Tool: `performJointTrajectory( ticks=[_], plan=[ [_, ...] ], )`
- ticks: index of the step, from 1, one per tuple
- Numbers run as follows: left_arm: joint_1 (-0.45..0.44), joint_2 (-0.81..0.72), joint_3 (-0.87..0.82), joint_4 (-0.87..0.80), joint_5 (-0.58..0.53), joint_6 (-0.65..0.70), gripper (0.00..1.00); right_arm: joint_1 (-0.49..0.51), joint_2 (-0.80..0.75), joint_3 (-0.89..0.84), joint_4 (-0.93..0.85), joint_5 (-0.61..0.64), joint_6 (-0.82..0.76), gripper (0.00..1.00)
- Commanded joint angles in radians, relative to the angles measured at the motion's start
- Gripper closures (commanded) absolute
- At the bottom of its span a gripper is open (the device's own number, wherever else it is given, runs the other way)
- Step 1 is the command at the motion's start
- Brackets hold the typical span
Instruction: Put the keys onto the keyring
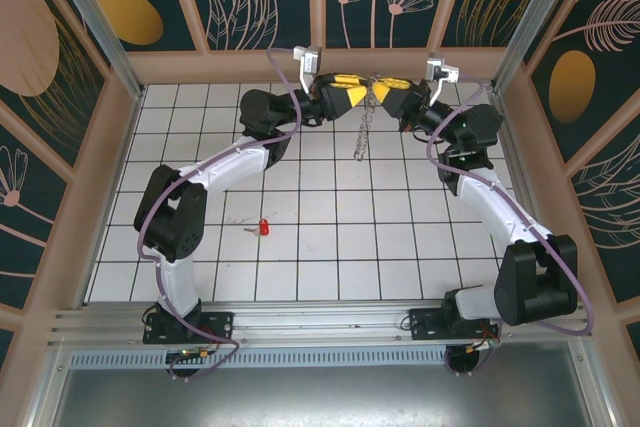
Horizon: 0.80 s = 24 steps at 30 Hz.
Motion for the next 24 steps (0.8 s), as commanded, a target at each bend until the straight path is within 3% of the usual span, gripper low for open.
performJointTrajectory(
  ticks=[1,11,15,24],
  plan=[
    [-0.006,-0.051,-0.024,-0.018,-0.035,0.053,0.64,0.003,-0.028,0.009,0.043,0.005,-0.015,1.0],
    [-0.003,-0.08,-0.054,-0.03,-0.07,0.092,0.6,-0.003,-0.034,0.001,0.05,0.012,-0.005,1.0],
    [-0.002,-0.079,-0.057,-0.031,-0.082,0.094,0.54,-0.003,-0.034,0.003,0.056,0.005,0.002,1.0],
    [-0.003,-0.044,-0.022,-0.016,-0.065,0.057,0.54,0.009,-0.027,0.019,0.077,-0.031,0.019,1.0]
  ],
)
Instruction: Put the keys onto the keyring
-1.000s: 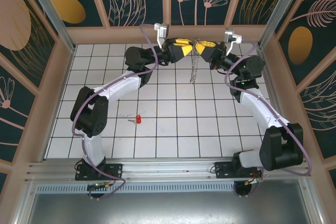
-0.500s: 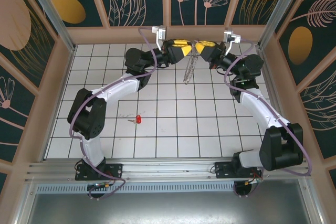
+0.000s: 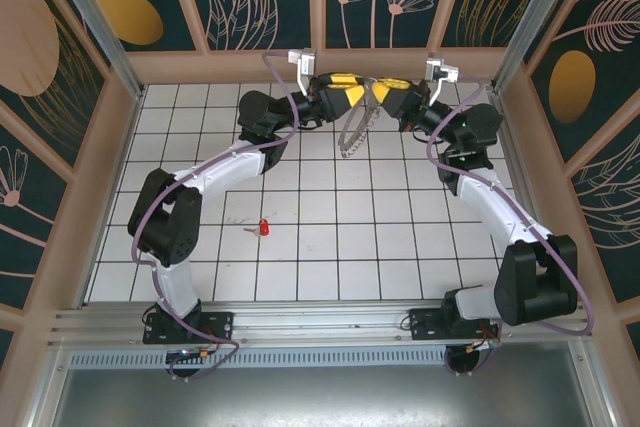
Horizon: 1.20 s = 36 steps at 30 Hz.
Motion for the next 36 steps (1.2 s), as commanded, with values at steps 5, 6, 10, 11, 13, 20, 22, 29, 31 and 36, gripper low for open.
performJointTrajectory(
  ticks=[5,6,10,11,13,20,22,29,31,36],
  plan=[
    [-0.003,0.013,0.044,0.051,0.017,-0.036,0.55,0.022,-0.014,0.03,0.077,-0.031,0.009,1.0],
    [-0.003,0.015,0.047,0.053,0.018,-0.04,0.55,0.025,-0.013,0.03,0.078,-0.031,0.01,1.0],
    [-0.004,0.021,0.051,0.065,0.025,-0.055,0.59,0.031,-0.009,0.035,0.078,-0.031,0.007,1.0],
    [-0.004,0.024,0.051,0.069,0.024,-0.056,0.6,0.033,-0.008,0.035,0.077,-0.031,0.006,1.0],
    [-0.004,0.025,0.05,0.074,0.027,-0.06,0.63,0.034,-0.007,0.035,0.076,-0.028,0.005,1.0],
    [-0.004,0.022,0.03,0.105,0.034,-0.075,0.7,0.034,-0.006,0.038,0.067,-0.019,-0.003,1.0],
    [-0.004,0.02,0.023,0.109,0.031,-0.076,0.73,0.034,-0.004,0.039,0.068,-0.019,-0.003,1.0],
    [-0.005,0.018,0.015,0.131,0.04,-0.088,0.79,0.035,0.002,0.04,0.068,-0.014,0.0,1.0],
    [-0.004,0.019,0.014,0.133,0.042,-0.091,0.77,0.035,0.003,0.041,0.069,-0.013,0.001,1.0],
    [-0.006,0.022,0.008,0.137,0.051,-0.096,0.73,0.036,0.006,0.043,0.071,-0.011,0.002,1.0]
  ],
)
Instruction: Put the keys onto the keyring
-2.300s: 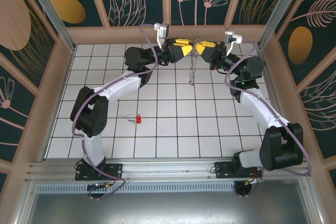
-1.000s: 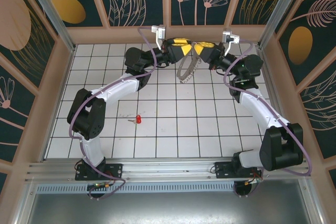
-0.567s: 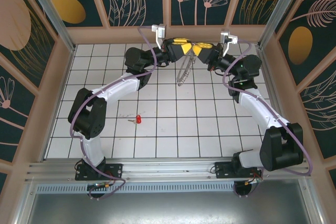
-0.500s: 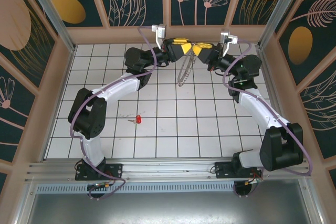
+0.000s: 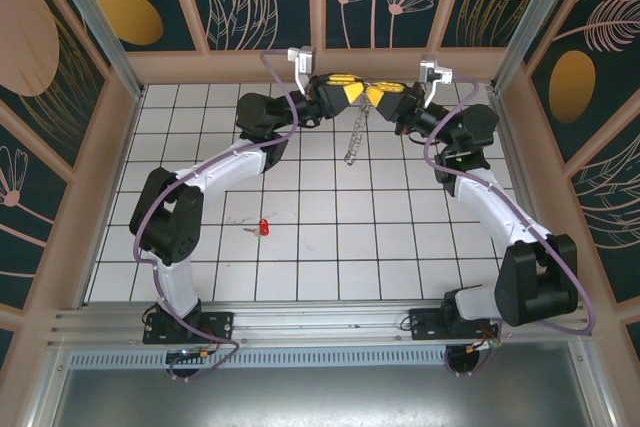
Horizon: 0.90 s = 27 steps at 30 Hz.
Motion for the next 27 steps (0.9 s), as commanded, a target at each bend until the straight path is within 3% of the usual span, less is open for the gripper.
performJointTrajectory(
  ticks=[1,7,15,18,21,22,24,27],
  plan=[
    [-0.006,0.009,-0.005,0.062,0.031,-0.013,0.73,0.007,0.008,0.042,0.071,0.006,0.002,1.0],
    [-0.012,0.012,-0.006,0.058,0.031,-0.01,0.76,0.009,0.011,0.042,0.073,0.004,0.003,1.0],
    [-0.013,0.02,0.014,0.047,0.035,-0.004,0.99,0.008,0.005,0.039,0.055,0.002,-0.004,1.0],
    [-0.013,0.009,0.018,0.004,0.037,0.034,1.0,0.004,0.002,0.05,0.004,0.009,-0.025,1.0],
    [-0.013,-0.023,0.033,-0.14,0.049,0.163,1.0,-0.028,-0.011,0.046,-0.061,0.018,-0.036,0.63],
    [-0.014,-0.039,0.041,-0.217,0.051,0.227,1.0,-0.042,-0.02,0.037,-0.07,0.018,-0.033,0.56],
    [-0.012,-0.066,0.059,-0.361,0.058,0.346,1.0,-0.072,-0.046,0.02,-0.099,0.017,-0.037,0.48],
    [-0.008,-0.095,0.107,-0.568,0.068,0.515,1.0,-0.112,-0.09,-0.001,-0.167,0.003,-0.063,0.45]
  ],
)
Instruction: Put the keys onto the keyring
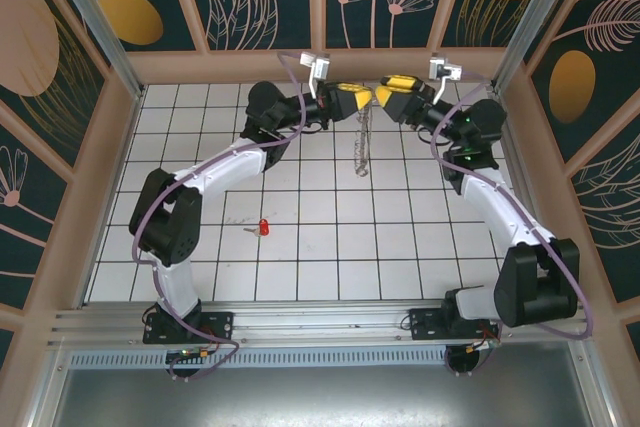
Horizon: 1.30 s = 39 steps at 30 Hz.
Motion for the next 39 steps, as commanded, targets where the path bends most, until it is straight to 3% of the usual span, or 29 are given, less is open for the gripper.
performJointTrajectory(
  ticks=[1,8,16,22,39],
  plan=[
    [-0.001,-0.085,0.095,-0.288,0.035,0.285,1.0,-0.038,-0.081,-0.008,-0.085,-0.012,-0.051,0.44],
    [0.026,-0.08,0.247,-0.656,0.102,0.547,1.0,-0.055,-0.135,0.009,-0.312,-0.099,-0.207,0.44],
    [0.043,-0.027,0.418,-0.94,0.205,0.712,1.0,-0.058,-0.121,0.024,-0.352,-0.203,-0.256,0.51],
    [0.052,-0.009,0.453,-0.986,0.275,0.722,1.0,-0.057,-0.098,0.054,-0.359,-0.254,-0.268,0.51],
    [0.052,-0.006,0.426,-0.933,0.323,0.666,1.0,0.004,-0.035,0.104,-0.295,-0.262,-0.244,0.56]
  ],
)
